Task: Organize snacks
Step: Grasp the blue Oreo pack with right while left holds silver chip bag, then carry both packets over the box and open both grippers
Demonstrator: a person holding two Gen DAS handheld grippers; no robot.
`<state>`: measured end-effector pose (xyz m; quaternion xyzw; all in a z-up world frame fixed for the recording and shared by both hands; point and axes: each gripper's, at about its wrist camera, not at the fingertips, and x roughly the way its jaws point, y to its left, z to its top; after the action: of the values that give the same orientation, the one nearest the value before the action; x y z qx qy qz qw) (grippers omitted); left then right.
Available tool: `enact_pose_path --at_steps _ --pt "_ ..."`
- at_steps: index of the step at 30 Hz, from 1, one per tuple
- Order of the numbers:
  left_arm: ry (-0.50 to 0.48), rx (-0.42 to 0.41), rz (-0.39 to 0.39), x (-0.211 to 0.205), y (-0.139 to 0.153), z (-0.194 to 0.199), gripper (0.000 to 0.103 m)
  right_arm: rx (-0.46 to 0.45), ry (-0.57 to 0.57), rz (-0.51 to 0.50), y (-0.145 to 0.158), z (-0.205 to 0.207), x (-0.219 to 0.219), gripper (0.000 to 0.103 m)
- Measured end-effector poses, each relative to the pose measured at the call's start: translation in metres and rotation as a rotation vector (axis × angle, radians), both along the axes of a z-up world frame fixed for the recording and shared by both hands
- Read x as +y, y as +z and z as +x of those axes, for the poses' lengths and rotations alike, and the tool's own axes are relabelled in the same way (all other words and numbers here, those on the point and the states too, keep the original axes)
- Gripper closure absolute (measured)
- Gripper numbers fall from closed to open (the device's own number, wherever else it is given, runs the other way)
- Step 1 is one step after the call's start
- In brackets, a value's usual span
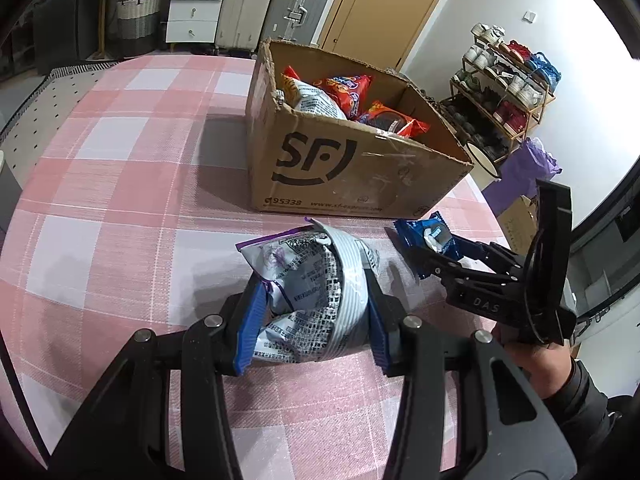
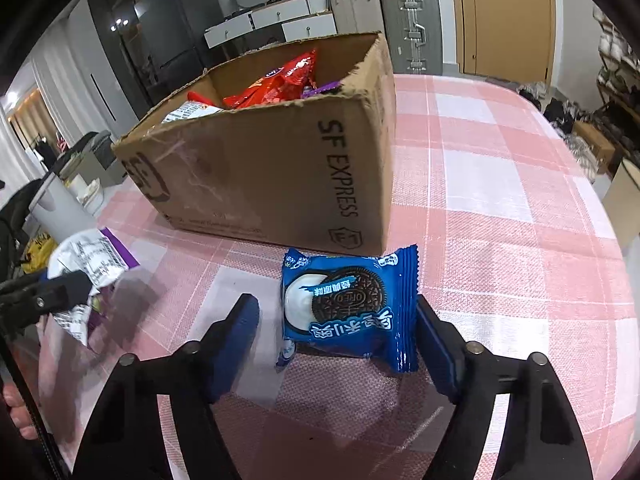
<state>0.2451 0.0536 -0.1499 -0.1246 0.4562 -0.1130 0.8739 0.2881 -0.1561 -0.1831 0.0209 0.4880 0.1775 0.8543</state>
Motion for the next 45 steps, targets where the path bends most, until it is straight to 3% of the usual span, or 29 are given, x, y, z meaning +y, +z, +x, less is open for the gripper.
enact_pose_path --at_steps 1,2,6,22,35,45 --pt "0.004 -0.002 0.006 0.001 0.001 -0.001 0.061 -0.004 0.003 -0.012 0.000 0.000 0.001 0.037" --pt "0.009 -0.003 0.007 0.002 0.002 -0.003 0.061 -0.013 0.004 -0.038 -0.001 0.000 0.002 0.048" --pt "0.015 -0.002 0.004 0.005 0.005 -0.006 0.061 -0.005 0.002 0.001 -0.001 0.001 -0.005 0.057" --pt "0.006 -0.046 0.004 0.008 0.027 -0.018 0.061 -0.054 0.035 0.138 0.028 -0.033 -0.012 0.058" --pt "-0.013 -0.114 0.022 0.007 0.067 -0.013 0.061 -0.170 0.106 0.190 0.099 -0.056 -0.002 0.058" --pt "-0.044 -0.181 0.043 -0.008 0.120 0.018 0.061 -0.251 0.134 0.196 0.160 -0.028 0.012 0.058"
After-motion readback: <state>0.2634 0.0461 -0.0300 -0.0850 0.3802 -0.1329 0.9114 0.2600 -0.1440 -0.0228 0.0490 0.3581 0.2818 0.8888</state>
